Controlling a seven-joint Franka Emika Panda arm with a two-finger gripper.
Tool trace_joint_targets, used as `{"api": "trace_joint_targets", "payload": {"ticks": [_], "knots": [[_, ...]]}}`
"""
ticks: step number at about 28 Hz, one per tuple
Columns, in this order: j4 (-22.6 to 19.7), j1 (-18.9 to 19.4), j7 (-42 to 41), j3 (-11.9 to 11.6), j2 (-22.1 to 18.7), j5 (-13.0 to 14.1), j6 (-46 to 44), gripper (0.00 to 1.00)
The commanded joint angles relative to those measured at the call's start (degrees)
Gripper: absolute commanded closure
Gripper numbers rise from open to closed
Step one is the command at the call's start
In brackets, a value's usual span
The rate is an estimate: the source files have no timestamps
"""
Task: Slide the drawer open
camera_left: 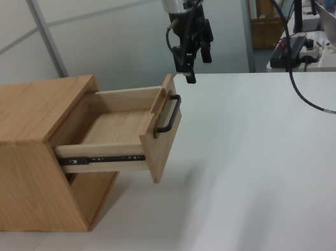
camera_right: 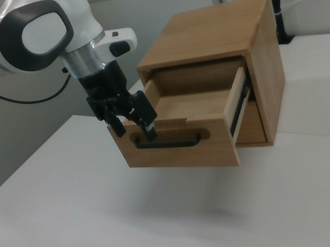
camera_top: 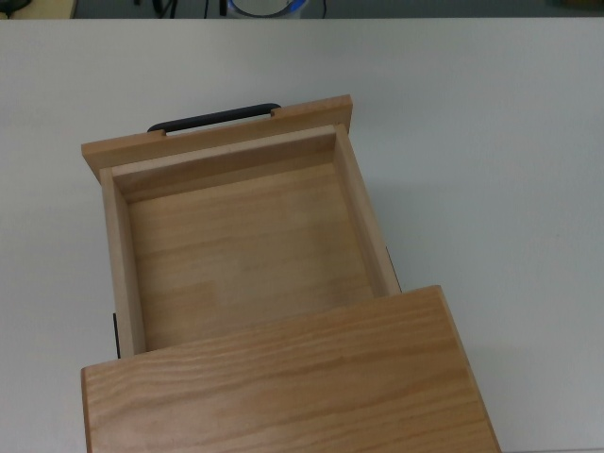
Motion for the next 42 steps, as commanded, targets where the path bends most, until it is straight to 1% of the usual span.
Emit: {"api": "trace_joint_targets", "payload": {"ticks": [1, 4, 17, 21, 25, 32, 42], "knots": [[0.53, -0.23, -0.92, -0.35, -0.42, 0.88, -1.84, 0.00], [0.44, -0.93, -1.01, -0.35, -0.42, 0.80, -2.02, 0.00], [0.44, -0.93, -1.53, -0.26, 0.28, 0.45, -2.54, 0.00], [0.35, -0.93, -3.55, -0.26, 0.02, 0.36, -3.60, 0.00], [0.44, -0.93, -3.20, -0.17, 0.02, 0.97, -3.77, 0.00], [0.44, -0.85, -3.29, 0.09, -0.07, 0.36, -3.69, 0.00], [0.44, -0.76, -3.82, 0.27, -0.07, 0.45, -3.60, 0.00]]}}
